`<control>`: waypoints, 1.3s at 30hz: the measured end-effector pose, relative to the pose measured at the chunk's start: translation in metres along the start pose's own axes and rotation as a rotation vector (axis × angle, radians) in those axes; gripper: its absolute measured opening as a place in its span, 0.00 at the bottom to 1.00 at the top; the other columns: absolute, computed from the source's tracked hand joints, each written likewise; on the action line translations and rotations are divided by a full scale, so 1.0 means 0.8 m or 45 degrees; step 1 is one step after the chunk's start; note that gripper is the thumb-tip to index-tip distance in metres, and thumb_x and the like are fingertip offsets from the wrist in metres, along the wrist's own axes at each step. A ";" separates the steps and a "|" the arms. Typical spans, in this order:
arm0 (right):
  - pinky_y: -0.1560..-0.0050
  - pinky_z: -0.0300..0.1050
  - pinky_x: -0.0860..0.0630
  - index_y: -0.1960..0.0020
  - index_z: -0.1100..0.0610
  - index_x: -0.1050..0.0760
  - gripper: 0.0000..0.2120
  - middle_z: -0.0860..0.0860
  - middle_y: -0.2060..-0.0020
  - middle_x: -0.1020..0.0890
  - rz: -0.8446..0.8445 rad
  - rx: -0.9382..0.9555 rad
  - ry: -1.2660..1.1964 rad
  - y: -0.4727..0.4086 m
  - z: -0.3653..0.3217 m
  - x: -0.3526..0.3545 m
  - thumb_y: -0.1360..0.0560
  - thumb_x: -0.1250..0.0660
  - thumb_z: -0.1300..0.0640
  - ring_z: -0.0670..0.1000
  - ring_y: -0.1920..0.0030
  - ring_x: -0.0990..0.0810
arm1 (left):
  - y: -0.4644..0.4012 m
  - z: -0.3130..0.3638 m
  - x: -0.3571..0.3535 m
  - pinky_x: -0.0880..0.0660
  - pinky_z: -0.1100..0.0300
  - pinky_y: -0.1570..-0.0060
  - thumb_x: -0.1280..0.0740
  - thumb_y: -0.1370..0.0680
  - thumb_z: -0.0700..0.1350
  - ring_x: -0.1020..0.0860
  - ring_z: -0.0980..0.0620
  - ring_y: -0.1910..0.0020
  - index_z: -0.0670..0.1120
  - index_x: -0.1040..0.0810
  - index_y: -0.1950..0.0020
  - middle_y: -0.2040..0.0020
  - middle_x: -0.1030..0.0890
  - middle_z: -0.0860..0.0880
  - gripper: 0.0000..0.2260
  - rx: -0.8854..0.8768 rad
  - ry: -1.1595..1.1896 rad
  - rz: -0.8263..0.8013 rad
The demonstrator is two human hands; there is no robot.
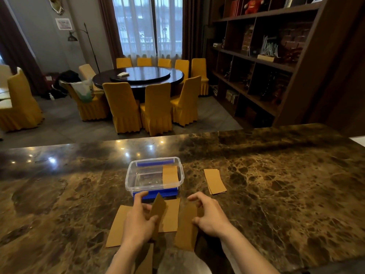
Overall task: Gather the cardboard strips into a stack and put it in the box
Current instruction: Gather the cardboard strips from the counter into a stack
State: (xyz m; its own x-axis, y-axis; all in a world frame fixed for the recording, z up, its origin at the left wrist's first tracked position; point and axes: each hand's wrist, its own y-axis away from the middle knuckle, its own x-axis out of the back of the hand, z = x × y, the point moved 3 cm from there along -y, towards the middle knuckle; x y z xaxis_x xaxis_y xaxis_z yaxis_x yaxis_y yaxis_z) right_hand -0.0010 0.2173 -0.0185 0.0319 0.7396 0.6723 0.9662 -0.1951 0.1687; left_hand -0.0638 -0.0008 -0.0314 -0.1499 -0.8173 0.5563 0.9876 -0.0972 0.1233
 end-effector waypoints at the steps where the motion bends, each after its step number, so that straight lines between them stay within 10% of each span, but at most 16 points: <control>1: 0.53 0.34 0.24 0.41 0.40 0.25 0.25 0.42 0.46 0.23 -0.040 0.007 -0.049 -0.001 -0.003 0.003 0.29 0.22 0.62 0.44 0.45 0.23 | -0.003 0.001 0.002 0.21 0.60 0.61 0.26 0.24 0.37 0.17 0.54 0.54 0.57 0.33 0.29 0.52 0.19 0.52 0.30 0.010 0.074 -0.013; 10: 0.55 0.37 0.20 0.51 0.46 0.20 0.13 0.45 0.53 0.16 0.001 0.125 -0.323 -0.015 -0.029 0.022 0.30 0.20 0.57 0.45 0.51 0.17 | -0.001 0.034 -0.025 0.18 0.55 0.49 0.36 0.17 0.47 0.16 0.51 0.48 0.53 0.20 0.44 0.46 0.15 0.48 0.06 0.004 0.415 -0.404; 17: 0.55 0.35 0.21 0.44 0.42 0.25 0.22 0.42 0.49 0.20 0.282 0.109 -0.348 -0.023 -0.016 0.030 0.32 0.19 0.53 0.44 0.50 0.20 | 0.003 0.042 -0.050 0.18 0.65 0.57 0.27 0.22 0.42 0.15 0.61 0.49 0.57 0.22 0.42 0.46 0.15 0.52 0.14 -0.050 0.302 -0.427; 21: 0.56 0.36 0.19 0.36 0.43 0.28 0.27 0.43 0.46 0.20 0.070 0.038 -0.422 -0.025 -0.001 0.027 0.30 0.20 0.53 0.46 0.48 0.17 | -0.002 0.045 -0.058 0.19 0.70 0.60 0.28 0.22 0.41 0.16 0.65 0.50 0.58 0.24 0.40 0.47 0.15 0.55 0.16 -0.047 0.358 -0.342; 28: 0.40 0.46 0.19 0.44 0.45 0.25 0.15 0.45 0.44 0.19 0.007 -0.013 -0.232 -0.031 0.012 0.015 0.26 0.23 0.55 0.47 0.43 0.20 | -0.002 0.033 -0.048 0.19 0.59 0.47 0.27 0.24 0.54 0.20 0.60 0.48 0.58 0.26 0.39 0.45 0.18 0.57 0.15 -0.074 -0.273 0.151; 32: 0.43 0.41 0.21 0.47 0.43 0.26 0.15 0.44 0.47 0.19 0.016 -0.016 -0.210 -0.036 0.016 0.014 0.26 0.23 0.54 0.44 0.45 0.21 | -0.002 0.021 -0.046 0.28 0.50 0.30 0.32 0.27 0.67 0.27 0.48 0.30 0.55 0.36 0.25 0.29 0.25 0.49 0.35 0.089 -0.795 0.099; 39: 0.40 0.50 0.19 0.51 0.44 0.25 0.12 0.45 0.50 0.17 -0.052 0.002 -0.180 -0.042 0.016 0.014 0.27 0.23 0.54 0.46 0.47 0.19 | -0.007 0.024 -0.060 0.23 0.47 0.35 0.22 0.29 0.55 0.21 0.49 0.37 0.57 0.37 0.27 0.38 0.18 0.52 0.36 0.074 -0.515 -0.001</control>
State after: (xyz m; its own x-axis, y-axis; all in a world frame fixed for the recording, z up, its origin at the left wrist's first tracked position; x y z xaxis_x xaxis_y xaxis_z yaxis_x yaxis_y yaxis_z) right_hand -0.0300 0.2406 -0.0263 0.0281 0.8303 0.5566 0.9679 -0.1618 0.1925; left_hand -0.0626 0.0500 -0.0428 -0.1684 -0.5266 0.8333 0.9849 -0.0562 0.1635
